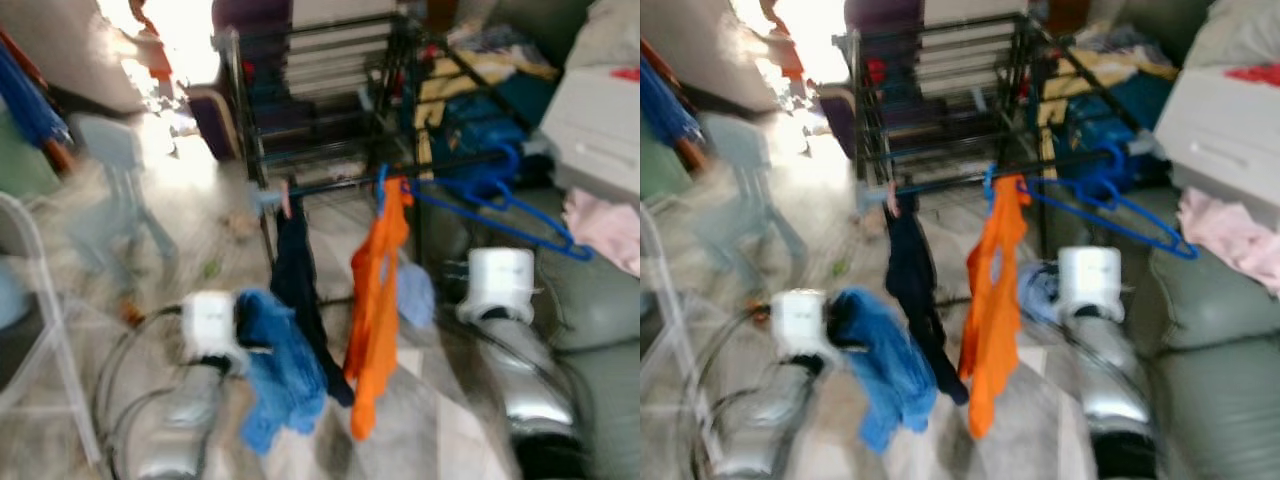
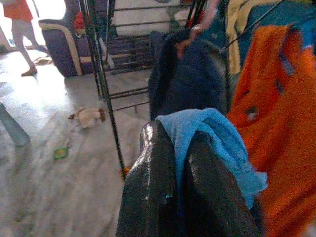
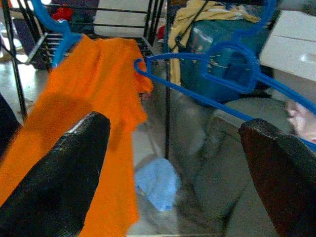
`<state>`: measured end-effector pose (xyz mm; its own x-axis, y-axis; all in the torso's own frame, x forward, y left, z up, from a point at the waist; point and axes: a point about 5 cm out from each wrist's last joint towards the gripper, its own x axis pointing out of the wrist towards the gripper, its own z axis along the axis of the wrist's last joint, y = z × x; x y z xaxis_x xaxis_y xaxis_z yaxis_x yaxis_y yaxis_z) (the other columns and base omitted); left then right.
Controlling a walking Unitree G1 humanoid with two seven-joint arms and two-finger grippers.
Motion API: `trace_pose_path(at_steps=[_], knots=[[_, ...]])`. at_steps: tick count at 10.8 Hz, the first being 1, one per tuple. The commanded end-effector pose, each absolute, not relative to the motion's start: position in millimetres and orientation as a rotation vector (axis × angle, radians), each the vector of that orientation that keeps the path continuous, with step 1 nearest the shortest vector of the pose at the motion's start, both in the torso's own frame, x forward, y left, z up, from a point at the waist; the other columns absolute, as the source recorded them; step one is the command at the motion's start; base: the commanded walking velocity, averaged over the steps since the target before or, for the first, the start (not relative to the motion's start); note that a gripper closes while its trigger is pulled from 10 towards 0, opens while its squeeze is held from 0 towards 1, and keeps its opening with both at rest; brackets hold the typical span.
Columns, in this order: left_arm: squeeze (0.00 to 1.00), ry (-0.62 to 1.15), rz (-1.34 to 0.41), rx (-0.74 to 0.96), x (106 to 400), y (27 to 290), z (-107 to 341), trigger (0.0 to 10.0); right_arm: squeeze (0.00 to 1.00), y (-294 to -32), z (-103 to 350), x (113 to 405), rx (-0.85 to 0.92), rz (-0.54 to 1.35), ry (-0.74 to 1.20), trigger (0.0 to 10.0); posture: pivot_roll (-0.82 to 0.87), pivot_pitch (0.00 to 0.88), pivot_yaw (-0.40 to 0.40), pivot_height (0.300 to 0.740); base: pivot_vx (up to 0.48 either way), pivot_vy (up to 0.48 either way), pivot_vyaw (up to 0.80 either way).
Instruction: Hang hanger
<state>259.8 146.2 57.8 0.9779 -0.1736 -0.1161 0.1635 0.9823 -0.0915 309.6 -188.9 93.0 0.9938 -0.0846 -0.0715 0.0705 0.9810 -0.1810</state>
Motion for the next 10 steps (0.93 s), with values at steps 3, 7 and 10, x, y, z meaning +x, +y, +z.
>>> trace_pose_path(at_steps=[3, 7, 10], knots=[[0.00, 0.109, -0.191, -0.069, 262, 140, 63, 10.0, 0.00, -203, 94, 310, -0.215, -0.150, 0.078, 10.0, -0.11, 0.000, 0.095, 0.740, 0.465, 0.000, 0.00], [0.00, 0.116, -0.174, -0.073, 263, 140, 62, 10.0, 0.00, -206, 92, 308, -0.254, -0.179, 0.087, 10.0, -0.11, 0.000, 0.100, 0.740, 0.197, 0.000, 0.00], [0.00, 0.127, -0.178, -0.077, 262, 139, 60, 10.0, 0.00, -218, 93, 308, -0.301, -0.236, 0.088, 10.0, -0.11, 0.000, 0.097, 0.740, 0.000, 0.000, 0.00]])
